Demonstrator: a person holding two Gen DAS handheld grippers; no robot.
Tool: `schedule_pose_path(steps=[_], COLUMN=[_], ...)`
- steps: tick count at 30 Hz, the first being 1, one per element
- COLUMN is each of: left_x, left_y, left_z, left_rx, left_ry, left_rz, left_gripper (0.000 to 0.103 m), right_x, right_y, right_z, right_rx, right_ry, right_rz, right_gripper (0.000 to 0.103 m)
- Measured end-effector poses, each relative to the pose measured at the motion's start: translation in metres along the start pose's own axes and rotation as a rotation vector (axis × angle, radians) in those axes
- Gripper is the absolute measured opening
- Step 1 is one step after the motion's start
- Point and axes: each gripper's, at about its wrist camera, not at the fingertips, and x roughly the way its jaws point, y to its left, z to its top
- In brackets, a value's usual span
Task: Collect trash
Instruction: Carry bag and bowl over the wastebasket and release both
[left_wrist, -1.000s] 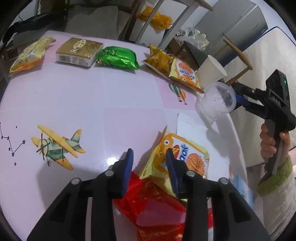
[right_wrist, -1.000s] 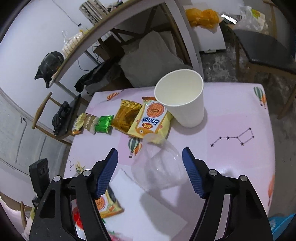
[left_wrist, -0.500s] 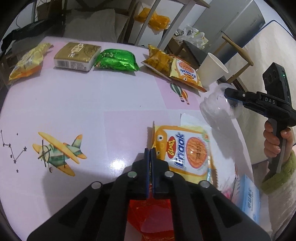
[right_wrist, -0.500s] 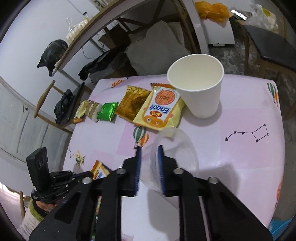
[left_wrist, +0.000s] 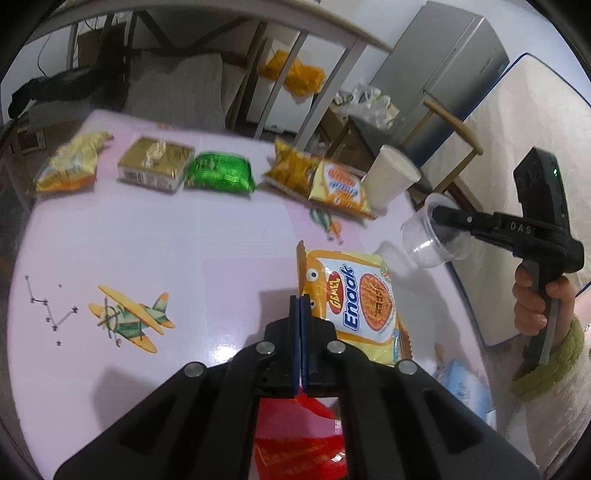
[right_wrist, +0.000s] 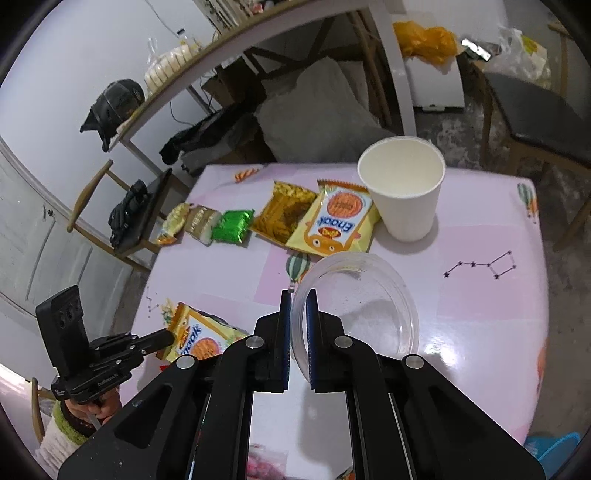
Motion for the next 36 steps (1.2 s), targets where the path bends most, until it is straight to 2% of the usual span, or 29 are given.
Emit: schedule_pose_path(steps=[4, 9, 16, 20, 25, 28, 36], left_x=[-0.028, -0.071, -0.126, -0.141, -0.127, -0.104, 0.000], left_y=[-0.013, -0.048, -0.120, -0.185, -0.264, -0.316, -0.443], left_z=[0.003, 0.002, -0.012, -0.034, -0.062, -0.082, -0.133], left_rx=[0.016, 0.069, 0.177, 0.277, 0.407, 0.484, 0.599], left_ry=[-0.052, -0.093, -0.118, -0.090, -0.001, 0.072, 0.260], left_rz=[-0.016, -0.011, -0.026, -0.053, -0.096, -0.116, -0.123], left_gripper=[0.000, 0.000, 0.000, 0.000, 0.000, 0.000, 0.000], right_x=[-0.027, -0.072, -0.169, -0.220, -0.277, -0.300, -0.334], right_y=[0.010, 0.019, 0.017, 0.006, -0.027, -0.052, -0.160], right_z=[-0.004, -0.020, -0.074, -0.118, -0.182, -0.212, -0.297], right_rx=[-0.010, -0.011, 0.001, 0.026, 0.090, 0.145, 0.438], right_ry=[-0.038, -0.089, -0.199, -0.248, -0.302, -0.328, -0.368], right_rz=[0.004, 0.018, 0.035, 0.005, -0.053, -0.099, -0.191], right_gripper=[0.006, 0.006, 0.006, 0.006, 0.006, 0.006, 0.006])
